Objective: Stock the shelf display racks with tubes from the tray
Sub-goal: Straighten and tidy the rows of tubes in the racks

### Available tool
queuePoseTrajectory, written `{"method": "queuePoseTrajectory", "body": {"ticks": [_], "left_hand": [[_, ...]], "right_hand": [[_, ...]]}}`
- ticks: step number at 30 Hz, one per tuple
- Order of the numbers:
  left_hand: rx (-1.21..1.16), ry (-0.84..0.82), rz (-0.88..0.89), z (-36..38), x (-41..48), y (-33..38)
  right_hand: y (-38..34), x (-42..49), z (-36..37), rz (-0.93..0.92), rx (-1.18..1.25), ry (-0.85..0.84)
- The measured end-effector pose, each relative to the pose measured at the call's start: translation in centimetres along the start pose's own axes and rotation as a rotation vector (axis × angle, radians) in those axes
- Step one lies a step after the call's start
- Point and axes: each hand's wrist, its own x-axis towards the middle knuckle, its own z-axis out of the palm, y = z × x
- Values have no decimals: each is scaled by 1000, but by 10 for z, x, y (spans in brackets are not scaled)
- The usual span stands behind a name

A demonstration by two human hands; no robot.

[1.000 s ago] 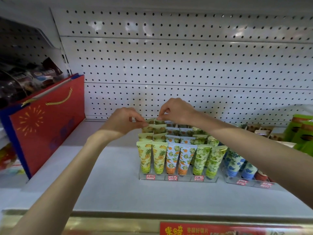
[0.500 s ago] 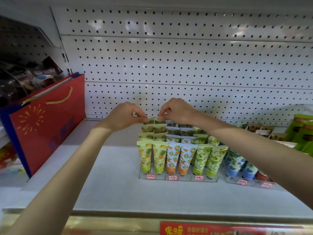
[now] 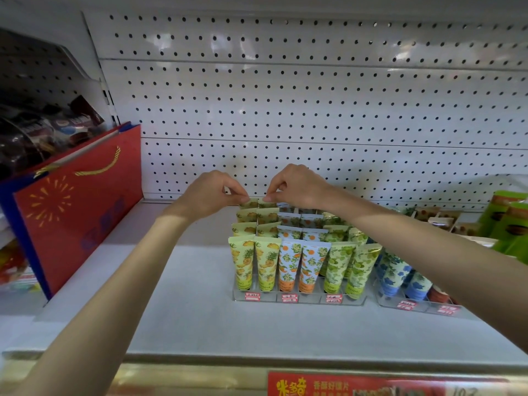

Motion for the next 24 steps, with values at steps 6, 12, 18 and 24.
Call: {"method": "queuePoseTrajectory", "body": {"ticks": [6, 12, 18, 24], "left_hand": [[3, 28, -12, -3, -6, -2], [-117, 132, 7, -9, -25, 11], [-123, -50, 55, -3, -39, 33], [-52, -118, 33, 1, -37, 41]], "right_hand": [[-1, -6, -4, 3, 64, 21], [-4, -26, -12, -66, 125, 63], [-11, -59, -15, -66, 101, 2], [-8, -73, -16, 8, 35, -46]]}}
